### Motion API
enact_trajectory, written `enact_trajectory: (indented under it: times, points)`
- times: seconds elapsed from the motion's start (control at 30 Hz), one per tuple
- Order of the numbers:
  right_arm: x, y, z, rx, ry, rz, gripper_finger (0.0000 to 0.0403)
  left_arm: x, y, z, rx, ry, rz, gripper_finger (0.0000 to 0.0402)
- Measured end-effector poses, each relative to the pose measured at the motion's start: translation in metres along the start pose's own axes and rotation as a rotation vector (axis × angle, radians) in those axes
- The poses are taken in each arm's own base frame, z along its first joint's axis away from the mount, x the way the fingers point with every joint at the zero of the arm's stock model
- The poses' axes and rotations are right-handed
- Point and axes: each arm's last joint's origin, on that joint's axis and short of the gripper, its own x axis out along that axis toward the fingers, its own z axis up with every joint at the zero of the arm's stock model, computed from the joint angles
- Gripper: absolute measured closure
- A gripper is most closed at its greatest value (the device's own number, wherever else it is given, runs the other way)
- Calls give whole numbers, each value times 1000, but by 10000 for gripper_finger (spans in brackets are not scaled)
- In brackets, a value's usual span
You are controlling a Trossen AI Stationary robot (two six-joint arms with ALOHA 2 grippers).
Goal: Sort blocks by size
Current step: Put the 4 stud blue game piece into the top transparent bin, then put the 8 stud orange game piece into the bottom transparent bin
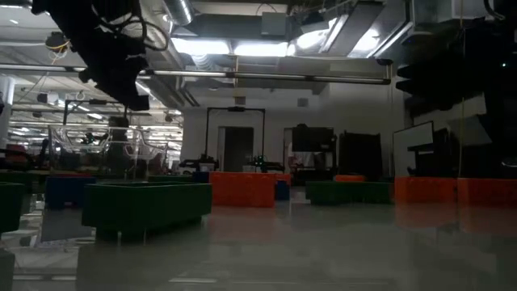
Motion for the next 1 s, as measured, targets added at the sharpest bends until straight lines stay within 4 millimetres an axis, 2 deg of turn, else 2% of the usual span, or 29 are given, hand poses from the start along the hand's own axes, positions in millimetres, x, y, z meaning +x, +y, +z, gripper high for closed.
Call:
enact_trajectory:
  times: [0.17, 0.33, 0.5, 0.63, 0.8, 1.0]
  points:
    - [0, 0, -1, -3, 6, -4, 176, 9, 4, 1, -99, 30, 46, 302]
    - [-1, -1, -1, -13, 43, -19, 176, 18, 7, 2, -160, 62, 94, 258]
    - [-2, -2, 14, 11, 132, -96, 176, 25, 10, 3, -174, 81, 125, 221]
    - [-1, -1, 31, 66, 197, -155, 176, 27, 11, 6, -197, 63, 130, 213]
    - [10, 4, 44, 142, 371, -236, 176, 28, 11, 12, -234, 10, 114, 216]
    - [37, 14, 50, 268, 584, -404, 176, 28, 10, 15, -218, -16, 103, 217]
